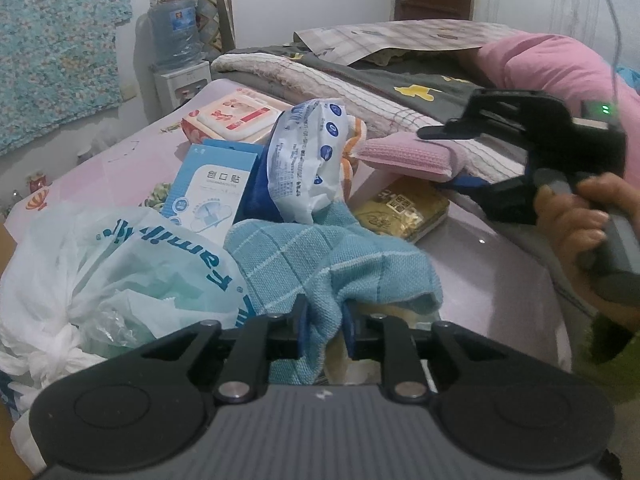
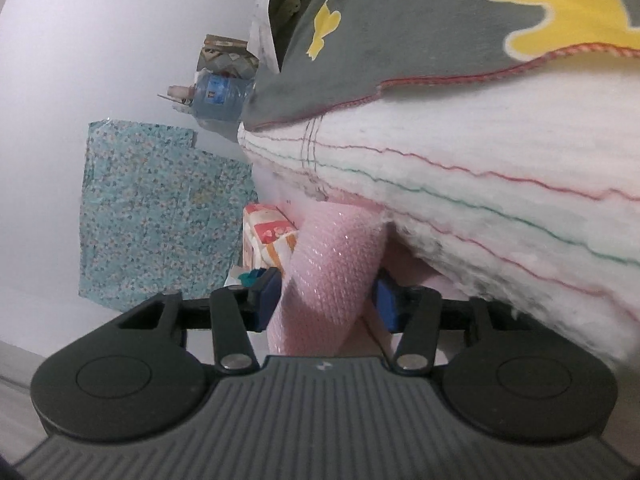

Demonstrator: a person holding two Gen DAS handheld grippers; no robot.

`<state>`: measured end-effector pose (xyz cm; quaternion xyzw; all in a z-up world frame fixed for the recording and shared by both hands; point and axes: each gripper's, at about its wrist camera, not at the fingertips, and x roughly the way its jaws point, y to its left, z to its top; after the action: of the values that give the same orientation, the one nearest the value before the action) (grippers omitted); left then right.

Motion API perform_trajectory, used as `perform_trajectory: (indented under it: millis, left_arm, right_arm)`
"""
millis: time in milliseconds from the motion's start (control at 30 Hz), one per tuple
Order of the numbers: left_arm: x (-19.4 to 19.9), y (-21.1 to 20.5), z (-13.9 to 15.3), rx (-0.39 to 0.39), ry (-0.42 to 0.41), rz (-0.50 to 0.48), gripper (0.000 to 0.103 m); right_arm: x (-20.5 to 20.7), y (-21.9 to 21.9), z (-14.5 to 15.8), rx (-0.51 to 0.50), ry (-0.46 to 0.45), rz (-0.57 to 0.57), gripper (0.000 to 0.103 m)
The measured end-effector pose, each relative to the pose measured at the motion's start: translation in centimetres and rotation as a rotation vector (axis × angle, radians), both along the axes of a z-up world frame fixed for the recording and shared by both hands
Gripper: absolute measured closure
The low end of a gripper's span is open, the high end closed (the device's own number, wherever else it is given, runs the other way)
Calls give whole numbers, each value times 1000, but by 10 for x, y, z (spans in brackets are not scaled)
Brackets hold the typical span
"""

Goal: Organize soft objects
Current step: 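Lift the pink sponge with the right tool and pass it to the left tool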

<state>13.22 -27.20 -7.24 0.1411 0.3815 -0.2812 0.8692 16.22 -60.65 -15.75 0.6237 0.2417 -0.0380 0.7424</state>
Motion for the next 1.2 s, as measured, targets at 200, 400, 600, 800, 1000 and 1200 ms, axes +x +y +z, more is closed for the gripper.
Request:
perform_trajectory:
  millis: [200,400,600,800,1000,1200]
  left_arm:
    - [-7,4,11,-10,-22,-13,48]
    - [-19,12,32,-51,-56,-35,27]
    - [-32,21,56,-148,-43,-86,15]
    - [-42,30,68,-234,22,-130,10]
    - [-58,32,65,-235,70,-180,4]
    - [-67,35,52,-192,79,-171,4]
  right_arm:
    - [2,2,3,-7,-40,-17,69]
    - [-22,0,20,-58,-110,-10,70]
    - [-54,13,38,-71,-190,117,70]
    - [-79,46,51,-99,-223,266,70]
    - [-104,86,50,-101,-223,374,70]
    - [-120,117,47,-96,-224,473,70]
